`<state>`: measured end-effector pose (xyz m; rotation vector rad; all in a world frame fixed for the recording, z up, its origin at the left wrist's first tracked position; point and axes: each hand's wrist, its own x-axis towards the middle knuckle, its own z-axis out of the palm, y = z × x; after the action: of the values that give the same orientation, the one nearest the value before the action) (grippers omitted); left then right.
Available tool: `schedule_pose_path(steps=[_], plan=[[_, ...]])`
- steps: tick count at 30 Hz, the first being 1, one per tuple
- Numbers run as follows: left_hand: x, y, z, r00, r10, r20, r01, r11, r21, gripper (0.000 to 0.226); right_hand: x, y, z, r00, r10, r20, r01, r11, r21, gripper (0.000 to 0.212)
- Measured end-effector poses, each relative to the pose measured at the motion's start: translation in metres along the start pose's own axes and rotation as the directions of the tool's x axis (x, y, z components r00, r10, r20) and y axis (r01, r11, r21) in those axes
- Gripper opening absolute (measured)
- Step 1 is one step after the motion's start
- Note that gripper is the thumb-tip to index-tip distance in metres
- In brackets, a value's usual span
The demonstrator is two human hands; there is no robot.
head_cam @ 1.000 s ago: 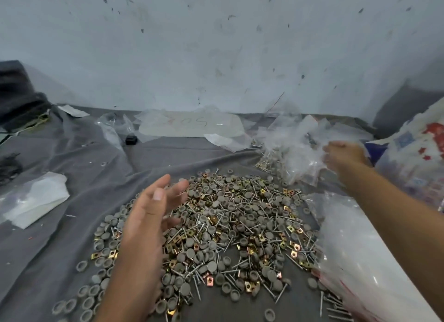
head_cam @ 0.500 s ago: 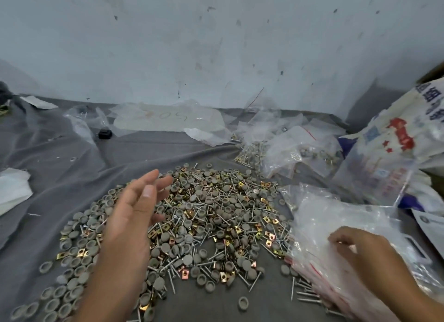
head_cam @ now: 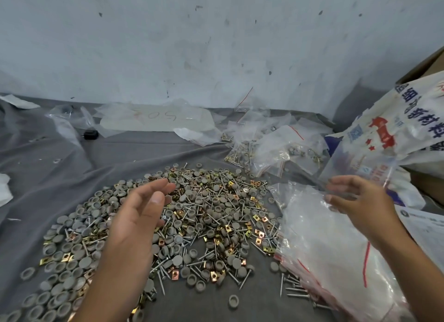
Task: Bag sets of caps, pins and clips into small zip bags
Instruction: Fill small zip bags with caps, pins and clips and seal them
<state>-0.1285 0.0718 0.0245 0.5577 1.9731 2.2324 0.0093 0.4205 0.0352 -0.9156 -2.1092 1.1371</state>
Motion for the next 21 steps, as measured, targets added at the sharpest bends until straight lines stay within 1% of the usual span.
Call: schedule_pose_path(steps=[2,5,6,7,8,9,10,11,12,13,14,15,16,17,18,19,20,21], plan=[[0.000,0.000,0.000,1.000,0.005,-0.012,-0.005,1.000,0.002,0.027,0.002,-0.006,0.006,0.999,0.049,-0.023,-0.048,0.997,0.059,0.036],[-0.001,0.000,0.001,1.000,0.013,-0.003,-0.013,0.999,0.044,0.026,0.001,-0.027,0.007,0.996,0.069,-0.054,-0.053,0.967,0.249,0.039],[-0.002,0.001,0.002,1.000,0.011,0.003,-0.011,0.998,0.066,0.025,0.000,-0.038,0.007,0.997,0.064,-0.044,-0.047,0.948,0.316,0.040],[-0.003,0.001,0.003,1.000,0.006,0.020,-0.007,0.996,0.089,0.026,-0.002,-0.051,0.008,0.998,0.055,-0.005,-0.049,0.923,0.381,0.042],[-0.005,0.000,0.005,0.999,-0.003,0.045,-0.003,0.994,0.114,0.027,-0.005,-0.066,0.011,0.997,0.030,0.067,-0.056,0.898,0.437,0.043],[-0.005,0.000,0.007,0.997,-0.012,0.076,0.002,0.992,0.125,0.030,-0.008,-0.081,0.017,0.987,-0.010,0.163,-0.071,0.873,0.482,0.044],[-0.006,0.001,0.010,0.993,-0.030,0.110,0.016,0.992,0.128,0.039,-0.013,-0.095,0.026,0.962,-0.048,0.269,-0.101,0.852,0.514,0.043],[-0.007,0.001,0.012,0.987,-0.063,0.148,0.049,0.994,0.093,0.055,-0.019,-0.107,0.038,0.926,-0.079,0.368,-0.142,0.832,0.536,0.043],[-0.008,0.001,0.014,0.976,-0.128,0.178,0.130,0.992,0.000,0.076,-0.027,-0.117,0.052,0.887,-0.106,0.450,-0.186,0.810,0.557,0.042],[-0.008,0.001,0.015,0.949,-0.216,0.231,0.254,0.955,-0.152,0.093,-0.035,-0.123,0.069,0.850,-0.127,0.511,-0.237,0.774,0.587,0.041],[-0.007,0.000,0.014,0.910,-0.282,0.305,0.372,0.880,-0.294,0.099,-0.045,-0.126,0.085,0.819,-0.140,0.557,-0.299,0.724,0.622,0.040],[-0.005,0.001,0.013,0.873,-0.319,0.369,0.457,0.799,-0.391,0.098,-0.053,-0.128,0.100,0.793,-0.141,0.593,-0.365,0.669,0.647,0.041],[-0.004,0.001,0.010,0.854,-0.345,0.389,0.500,0.753,-0.428,0.093,-0.060,-0.128,0.113,0.773,-0.134,0.620,-0.427,0.612,0.665,0.042],[-0.003,0.001,0.007,0.861,-0.367,0.352,0.500,0.737,-0.455,0.085,-0.065,-0.126,0.124,0.760,-0.118,0.639,-0.486,0.550,0.679,0.043],[-0.001,0.000,0.003,0.889,-0.382,0.254,0.458,0.748,-0.479,0.072,-0.067,-0.123,0.131,0.746,-0.091,0.659,-0.544,0.487,0.683,0.045],[0.003,-0.002,-0.002,0.910,-0.395,0.127,0.403,0.765,-0.502,0.056,-0.068,-0.118,0.137,0.725,-0.062,0.686,-0.598,0.438,0.671,0.047],[0.005,-0.002,-0.008,0.920,-0.391,0.022,0.342,0.775,-0.532,0.042,-0.070,-0.112,0.140,0.695,-0.036,0.718,-0.643,0.417,0.643,0.051],[0.008,-0.001,-0.015,0.920,-0.388,-0.056,0.289,0.768,-0.572,0.032,-0.072,-0.105,0.144,0.657,-0.020,0.753,-0.675,0.430,0.600,0.057]])
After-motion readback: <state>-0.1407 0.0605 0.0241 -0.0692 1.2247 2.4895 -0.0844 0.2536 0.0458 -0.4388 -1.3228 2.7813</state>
